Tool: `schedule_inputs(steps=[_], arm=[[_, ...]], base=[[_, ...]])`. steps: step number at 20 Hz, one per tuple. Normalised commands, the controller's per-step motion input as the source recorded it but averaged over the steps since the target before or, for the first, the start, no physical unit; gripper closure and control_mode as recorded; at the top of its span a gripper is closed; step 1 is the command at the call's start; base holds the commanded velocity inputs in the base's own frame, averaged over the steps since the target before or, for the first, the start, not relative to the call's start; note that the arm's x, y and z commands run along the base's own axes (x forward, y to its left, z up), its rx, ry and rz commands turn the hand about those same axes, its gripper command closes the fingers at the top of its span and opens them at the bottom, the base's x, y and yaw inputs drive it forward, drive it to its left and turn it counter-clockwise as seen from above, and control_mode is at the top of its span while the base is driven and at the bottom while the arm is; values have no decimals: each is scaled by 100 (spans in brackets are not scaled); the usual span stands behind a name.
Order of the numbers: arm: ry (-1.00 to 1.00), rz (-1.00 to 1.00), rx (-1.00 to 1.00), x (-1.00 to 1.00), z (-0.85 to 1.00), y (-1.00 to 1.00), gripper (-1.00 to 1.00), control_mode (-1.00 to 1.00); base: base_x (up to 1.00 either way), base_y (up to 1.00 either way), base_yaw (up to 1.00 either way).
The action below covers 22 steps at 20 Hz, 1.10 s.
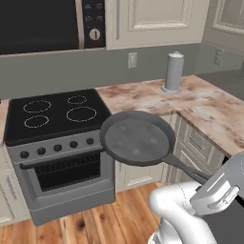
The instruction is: Move the pot and pan from the stove into the sink.
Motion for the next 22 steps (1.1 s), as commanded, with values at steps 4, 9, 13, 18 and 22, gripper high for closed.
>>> schedule_inputs(steps=[4,9,13,18,22], arm=[[0,0,0,0,0,0,100,100],[0,0,0,0,0,0,100,100],[0,0,0,0,0,0,100,100],[0,0,0,0,0,0,100,100],[0,0,0,0,0,0,100,100]], base=[[-59,-35,-7],[-18,-43,-28],[-3,-40,-37],[0,-39,-38],[0,-40,-38]])
